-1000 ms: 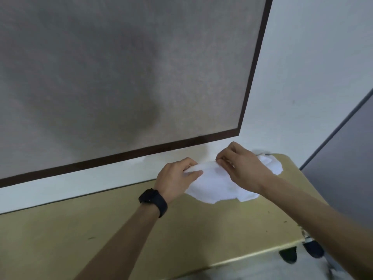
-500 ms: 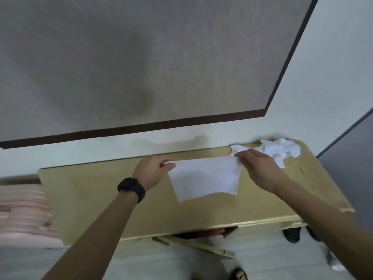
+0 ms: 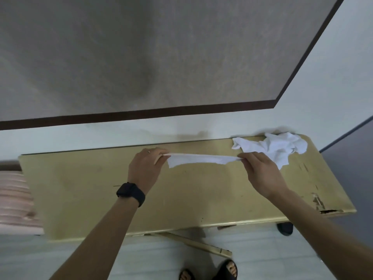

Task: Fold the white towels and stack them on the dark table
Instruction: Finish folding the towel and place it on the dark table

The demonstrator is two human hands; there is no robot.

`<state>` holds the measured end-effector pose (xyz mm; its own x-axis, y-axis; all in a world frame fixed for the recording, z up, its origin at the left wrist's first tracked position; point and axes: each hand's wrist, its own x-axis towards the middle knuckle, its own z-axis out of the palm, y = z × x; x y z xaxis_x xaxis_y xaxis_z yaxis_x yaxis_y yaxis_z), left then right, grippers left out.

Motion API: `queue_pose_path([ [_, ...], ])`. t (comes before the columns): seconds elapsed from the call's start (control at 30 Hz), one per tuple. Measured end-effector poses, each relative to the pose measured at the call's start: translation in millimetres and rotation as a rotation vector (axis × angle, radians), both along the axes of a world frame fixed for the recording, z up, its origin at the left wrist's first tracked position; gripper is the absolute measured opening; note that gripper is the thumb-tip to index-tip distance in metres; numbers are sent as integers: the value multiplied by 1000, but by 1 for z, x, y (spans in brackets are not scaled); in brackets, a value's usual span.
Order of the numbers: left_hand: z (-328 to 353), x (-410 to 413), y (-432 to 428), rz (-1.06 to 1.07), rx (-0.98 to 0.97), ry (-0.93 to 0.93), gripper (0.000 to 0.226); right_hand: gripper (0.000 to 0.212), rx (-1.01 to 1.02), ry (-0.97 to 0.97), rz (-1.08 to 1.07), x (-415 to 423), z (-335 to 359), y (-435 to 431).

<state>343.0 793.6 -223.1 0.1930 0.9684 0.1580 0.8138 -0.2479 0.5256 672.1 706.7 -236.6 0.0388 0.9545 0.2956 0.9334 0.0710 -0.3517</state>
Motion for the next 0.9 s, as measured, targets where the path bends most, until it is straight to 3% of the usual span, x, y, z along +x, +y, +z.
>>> queue_pose_path([
  [0.13,-41,-12,-38,-3,-74,89,13,15,-87,15,33,-7,-45,-28],
  [0.27,-94,-24,-75,-45,-220,163,11,31,-241,69,79,-16,-99,-67],
  [0.37,-123,-27,-93,-51,-411,140,15,22,-399,93,57,-19,-132,-89],
  [0.47,-140,-25,-95,30,-604,-86,8,19,-498,144,24,-20,-153,-92],
  [0.57,-154,-15,-76,177,-636,-331,7,14,-543,298,-114,-22,-155,-73],
  [0.77,-184,3,-19,269,-642,-388,14,6,-517,597,-410,-18,-172,-10],
  [0.9,-199,13,-4,344,-630,-403,18,10,-479,641,-465,-19,-185,18],
])
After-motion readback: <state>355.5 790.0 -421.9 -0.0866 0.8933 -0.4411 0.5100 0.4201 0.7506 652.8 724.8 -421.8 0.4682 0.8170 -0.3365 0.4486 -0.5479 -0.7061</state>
